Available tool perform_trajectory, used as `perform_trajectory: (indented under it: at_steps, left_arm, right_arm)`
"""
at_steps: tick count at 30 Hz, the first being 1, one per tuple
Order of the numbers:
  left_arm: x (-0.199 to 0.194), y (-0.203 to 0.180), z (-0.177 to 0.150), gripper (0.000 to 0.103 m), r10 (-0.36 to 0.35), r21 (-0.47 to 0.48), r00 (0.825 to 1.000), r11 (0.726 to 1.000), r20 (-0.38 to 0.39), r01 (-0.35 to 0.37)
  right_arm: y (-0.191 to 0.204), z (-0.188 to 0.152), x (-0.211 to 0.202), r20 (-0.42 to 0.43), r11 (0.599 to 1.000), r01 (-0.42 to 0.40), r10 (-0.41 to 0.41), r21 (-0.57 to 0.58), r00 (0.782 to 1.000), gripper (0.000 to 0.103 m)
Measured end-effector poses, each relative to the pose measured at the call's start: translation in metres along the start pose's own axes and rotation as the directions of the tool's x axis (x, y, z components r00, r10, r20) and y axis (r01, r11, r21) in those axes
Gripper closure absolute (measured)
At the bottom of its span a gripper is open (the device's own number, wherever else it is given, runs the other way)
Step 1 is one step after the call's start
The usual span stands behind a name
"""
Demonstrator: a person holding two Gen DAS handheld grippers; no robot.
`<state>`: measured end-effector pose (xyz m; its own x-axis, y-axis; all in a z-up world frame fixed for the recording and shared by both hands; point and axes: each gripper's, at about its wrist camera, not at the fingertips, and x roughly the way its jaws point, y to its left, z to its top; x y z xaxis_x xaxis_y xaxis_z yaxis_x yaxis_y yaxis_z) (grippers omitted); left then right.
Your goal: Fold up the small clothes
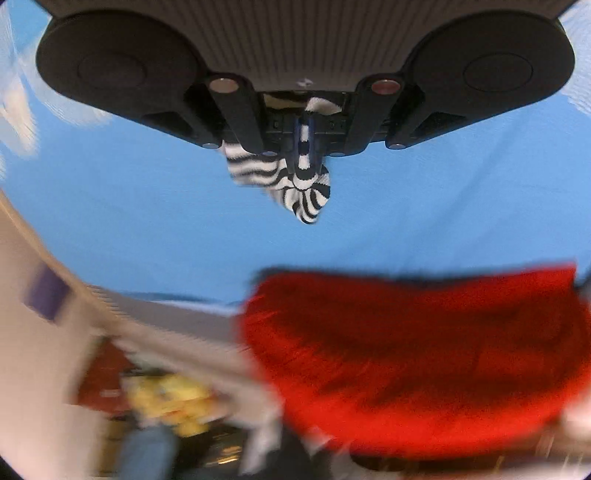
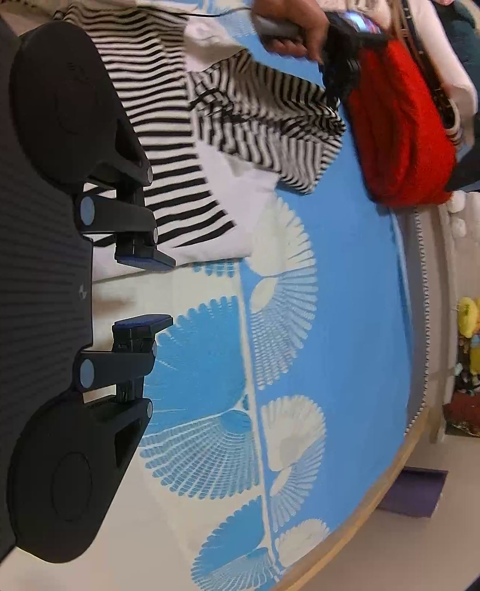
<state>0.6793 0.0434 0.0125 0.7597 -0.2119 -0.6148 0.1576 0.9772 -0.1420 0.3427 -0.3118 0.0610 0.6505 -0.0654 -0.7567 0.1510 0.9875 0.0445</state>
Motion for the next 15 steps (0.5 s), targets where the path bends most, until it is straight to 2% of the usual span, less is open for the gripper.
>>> perform_trajectory:
  at_steps: [3,5,7,9,10,11,12,13,14,15]
  left_arm:
    - [-0.100,-0.027,-0.038,0.100,-0.158,0.133,0.986,0.980,0.046,0.150]
    - [-0.171,-0.045,-0.082,0.100,-0.293,0.221,0.956,0.934,0.027,0.280]
    - [-0.233,-0.053,-0.132,0.100,-0.354,0.279,0.932,0.890,-0.079,0.361]
    - [-0.274,-0.050,-0.168,0.096,-0.357,0.249,0.914,0.883,-0.192,0.398]
    - [-0.290,-0.046,-0.178,0.091,-0.341,0.215,0.912,0.896,-0.230,0.389]
    - [-0.301,-0.042,-0.183,0.080,-0.318,0.186,0.918,0.913,-0.235,0.364]
    - [-0.312,-0.036,-0.184,0.069,-0.269,0.137,0.941,0.944,-0.206,0.300]
    - [-0.317,-0.029,-0.183,0.068,-0.222,0.063,0.959,0.970,-0.179,0.236]
    - [-0.316,-0.019,-0.182,0.067,-0.184,-0.054,0.969,0.983,-0.165,0.178]
    - [-0.311,-0.010,-0.183,0.068,-0.166,-0.168,0.973,0.976,-0.160,0.139]
  right_arm:
    - [0.000,0.004,-0.010,0.025,1.000,-0.017,0.016,0.020,1.000,0.076]
    - [0.001,0.005,-0.015,0.038,0.999,-0.030,0.029,0.042,0.999,0.076]
    - [0.000,0.006,-0.021,0.050,0.995,-0.048,0.044,0.085,0.998,0.076]
    - [-0.001,0.008,-0.030,0.079,0.991,-0.074,0.066,0.113,0.995,0.076]
    - [-0.002,0.009,-0.034,0.093,0.988,-0.084,0.073,0.126,0.993,0.076]
    - [-0.002,0.009,-0.037,0.105,0.985,-0.096,0.082,0.140,0.991,0.075]
    - [-0.003,0.010,-0.040,0.113,0.982,-0.113,0.097,0.151,0.989,0.075]
    - [-0.004,0.009,-0.042,0.116,0.977,-0.135,0.117,0.163,0.986,0.074]
    - [-0.004,0.008,-0.043,0.114,0.972,-0.159,0.140,0.174,0.984,0.074]
    - [-0.004,0.007,-0.042,0.107,0.966,-0.181,0.163,0.183,0.981,0.073]
